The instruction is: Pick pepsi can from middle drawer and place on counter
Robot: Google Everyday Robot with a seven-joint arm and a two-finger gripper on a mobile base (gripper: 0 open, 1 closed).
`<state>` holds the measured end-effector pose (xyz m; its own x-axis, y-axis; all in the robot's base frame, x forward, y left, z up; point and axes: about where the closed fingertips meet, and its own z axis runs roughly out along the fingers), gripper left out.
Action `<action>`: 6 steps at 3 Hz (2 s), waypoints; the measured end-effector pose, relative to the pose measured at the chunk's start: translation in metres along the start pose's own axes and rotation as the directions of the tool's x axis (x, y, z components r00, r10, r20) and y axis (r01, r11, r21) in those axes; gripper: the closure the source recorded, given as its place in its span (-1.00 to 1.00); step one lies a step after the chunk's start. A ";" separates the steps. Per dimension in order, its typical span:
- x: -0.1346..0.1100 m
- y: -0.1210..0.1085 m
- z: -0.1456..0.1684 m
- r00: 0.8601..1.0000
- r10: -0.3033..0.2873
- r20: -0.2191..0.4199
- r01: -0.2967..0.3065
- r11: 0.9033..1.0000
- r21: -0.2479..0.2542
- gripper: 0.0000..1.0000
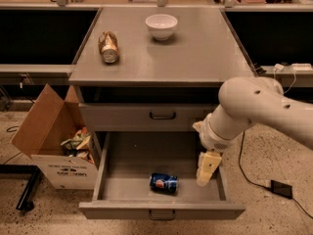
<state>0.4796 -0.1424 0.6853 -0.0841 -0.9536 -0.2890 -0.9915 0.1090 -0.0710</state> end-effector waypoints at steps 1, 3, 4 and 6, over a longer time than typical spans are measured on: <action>0.012 -0.007 0.048 0.999 0.031 0.017 -0.031 0.999 0.015 -1.00; 0.007 -0.006 0.075 0.999 0.024 0.047 -0.022 0.999 -0.036 -1.00; -0.003 -0.002 0.122 0.996 0.032 0.084 -0.025 0.997 -0.079 -1.00; -0.016 -0.007 0.210 0.988 0.050 0.145 -0.029 0.989 -0.144 -0.68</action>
Offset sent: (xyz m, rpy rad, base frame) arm 0.0072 -0.0002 -0.0427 0.0115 0.0003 -0.0276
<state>0.5085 -0.0687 0.4904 -0.1182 -0.8961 -0.4279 -0.9926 0.0950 0.0753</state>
